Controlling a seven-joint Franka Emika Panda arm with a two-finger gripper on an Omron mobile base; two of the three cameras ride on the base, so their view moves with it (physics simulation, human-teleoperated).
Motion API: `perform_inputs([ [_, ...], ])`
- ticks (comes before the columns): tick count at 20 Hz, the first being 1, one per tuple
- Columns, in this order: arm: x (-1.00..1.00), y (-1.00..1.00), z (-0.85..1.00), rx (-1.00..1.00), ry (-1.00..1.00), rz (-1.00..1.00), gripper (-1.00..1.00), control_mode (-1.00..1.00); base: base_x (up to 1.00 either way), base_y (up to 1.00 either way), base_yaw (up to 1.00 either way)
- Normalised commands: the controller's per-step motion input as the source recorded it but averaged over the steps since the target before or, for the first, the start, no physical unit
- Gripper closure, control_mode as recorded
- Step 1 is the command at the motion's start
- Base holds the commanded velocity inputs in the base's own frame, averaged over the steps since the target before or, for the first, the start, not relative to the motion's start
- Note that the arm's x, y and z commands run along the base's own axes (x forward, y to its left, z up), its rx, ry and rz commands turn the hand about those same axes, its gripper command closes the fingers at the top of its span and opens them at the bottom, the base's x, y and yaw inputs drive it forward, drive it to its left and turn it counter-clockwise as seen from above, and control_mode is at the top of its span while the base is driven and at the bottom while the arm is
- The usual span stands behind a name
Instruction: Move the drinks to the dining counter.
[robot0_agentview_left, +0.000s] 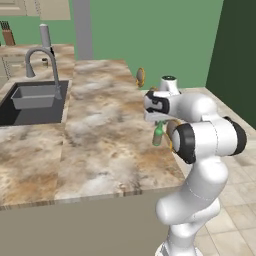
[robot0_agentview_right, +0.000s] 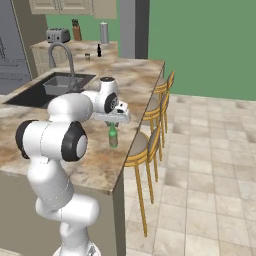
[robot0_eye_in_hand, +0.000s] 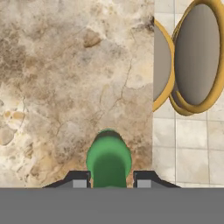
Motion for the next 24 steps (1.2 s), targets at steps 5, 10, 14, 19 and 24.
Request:
perform_inputs([
  [5, 0.3, 0.0, -0.35, -0.01, -0.02, 0.0, 1.0, -1.0, 0.0, 0.0, 0.0],
  [10, 0.27, 0.0, -0.23, 0.0, 0.0, 0.0, 1.0, -1.0, 0.0, 0.0, 0.0],
  [14, 0.19, 0.0, -0.23, 0.0, 0.0, 0.0, 1.0, -1.0, 0.0, 0.0, 0.0],
  [19, 0.12, 0.0, -0.06, 0.0, 0.01, 0.0, -1.0, -1.0, 0.0, 0.0, 0.0],
  [24, 0.0, 0.0, 0.0, 0.0, 0.0, 0.0, -1.0, -1.0, 0.0, 0.0, 0.0],
])
